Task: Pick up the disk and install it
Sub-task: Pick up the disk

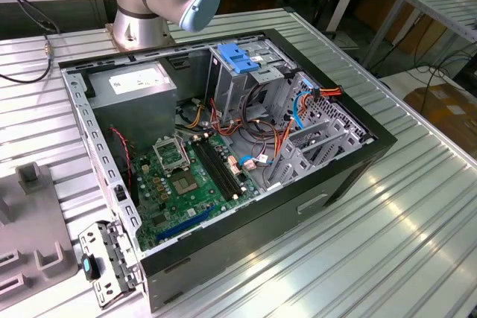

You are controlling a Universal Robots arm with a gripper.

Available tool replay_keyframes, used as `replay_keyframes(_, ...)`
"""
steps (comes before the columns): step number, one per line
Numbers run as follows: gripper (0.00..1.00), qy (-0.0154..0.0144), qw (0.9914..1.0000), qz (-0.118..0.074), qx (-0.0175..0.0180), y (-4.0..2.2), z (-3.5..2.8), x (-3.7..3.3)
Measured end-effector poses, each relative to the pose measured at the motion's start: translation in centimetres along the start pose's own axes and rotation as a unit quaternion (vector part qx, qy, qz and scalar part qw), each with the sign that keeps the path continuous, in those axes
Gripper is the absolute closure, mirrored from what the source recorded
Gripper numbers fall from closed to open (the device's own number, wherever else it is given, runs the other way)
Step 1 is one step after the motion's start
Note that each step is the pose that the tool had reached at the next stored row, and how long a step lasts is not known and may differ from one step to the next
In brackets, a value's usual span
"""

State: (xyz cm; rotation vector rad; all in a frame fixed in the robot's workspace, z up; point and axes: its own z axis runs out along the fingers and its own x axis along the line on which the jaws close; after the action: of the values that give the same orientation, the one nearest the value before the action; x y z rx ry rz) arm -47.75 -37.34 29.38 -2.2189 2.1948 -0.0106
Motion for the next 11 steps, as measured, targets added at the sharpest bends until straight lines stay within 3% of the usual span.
replay_keyframes(5,0.63,-0.0002,1.0,0.0,0.0004,0.0,-0.16,0.0)
replay_keyframes(11,0.63,0.0,1.0,0.0,0.0,-0.03,-1.47,-0.01)
